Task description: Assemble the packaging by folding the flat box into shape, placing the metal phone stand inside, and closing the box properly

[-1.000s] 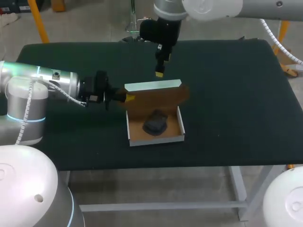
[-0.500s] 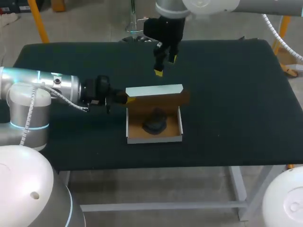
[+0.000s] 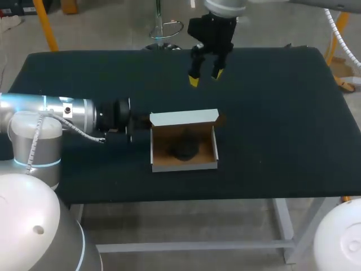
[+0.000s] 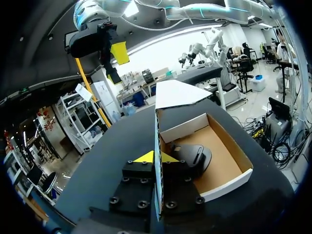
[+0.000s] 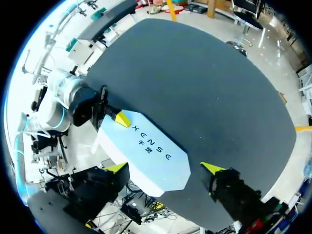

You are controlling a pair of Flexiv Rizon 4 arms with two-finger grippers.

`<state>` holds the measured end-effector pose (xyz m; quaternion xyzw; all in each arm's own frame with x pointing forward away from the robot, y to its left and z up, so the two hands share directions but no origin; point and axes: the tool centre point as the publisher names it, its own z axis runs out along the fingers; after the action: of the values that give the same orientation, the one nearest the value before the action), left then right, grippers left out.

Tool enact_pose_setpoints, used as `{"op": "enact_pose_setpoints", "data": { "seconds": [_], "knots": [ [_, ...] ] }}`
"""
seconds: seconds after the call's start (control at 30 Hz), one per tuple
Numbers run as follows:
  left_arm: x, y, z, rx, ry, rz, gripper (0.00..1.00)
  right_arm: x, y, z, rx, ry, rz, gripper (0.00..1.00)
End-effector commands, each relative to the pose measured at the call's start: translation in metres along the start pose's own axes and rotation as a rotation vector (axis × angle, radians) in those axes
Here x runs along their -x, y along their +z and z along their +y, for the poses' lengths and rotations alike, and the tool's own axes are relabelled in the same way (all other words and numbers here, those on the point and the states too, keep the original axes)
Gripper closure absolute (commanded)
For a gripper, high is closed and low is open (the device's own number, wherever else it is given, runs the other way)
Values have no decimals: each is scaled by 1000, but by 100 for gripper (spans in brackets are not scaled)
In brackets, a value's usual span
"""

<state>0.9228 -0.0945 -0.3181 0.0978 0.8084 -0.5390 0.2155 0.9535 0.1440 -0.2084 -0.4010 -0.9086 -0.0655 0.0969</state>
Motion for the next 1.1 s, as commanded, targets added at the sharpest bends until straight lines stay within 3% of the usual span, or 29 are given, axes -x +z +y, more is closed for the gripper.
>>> {"op": "enact_pose_setpoints", "data": {
  "seconds": [0.03,0.33,0.43,0.6,0.77,1.1],
  "knots": [
    [-4,0,2,-8,16,2,100,0,1,-5,18,-2,-1,0],
    [-8,-1,0,-21,62,7,100,0,1,-5,18,-2,-1,0],
    [-10,-1,1,-29,77,5,100,-1,9,-4,-37,144,-5,0],
    [-11,-2,4,-40,92,1,100,4,24,-13,-122,358,60,0],
    [-12,-2,6,-47,103,-3,100,6,36,-29,-111,515,115,0],
    [-18,-4,7,-70,142,1,100,6,38,-32,-119,527,137,0]
  ]
}}
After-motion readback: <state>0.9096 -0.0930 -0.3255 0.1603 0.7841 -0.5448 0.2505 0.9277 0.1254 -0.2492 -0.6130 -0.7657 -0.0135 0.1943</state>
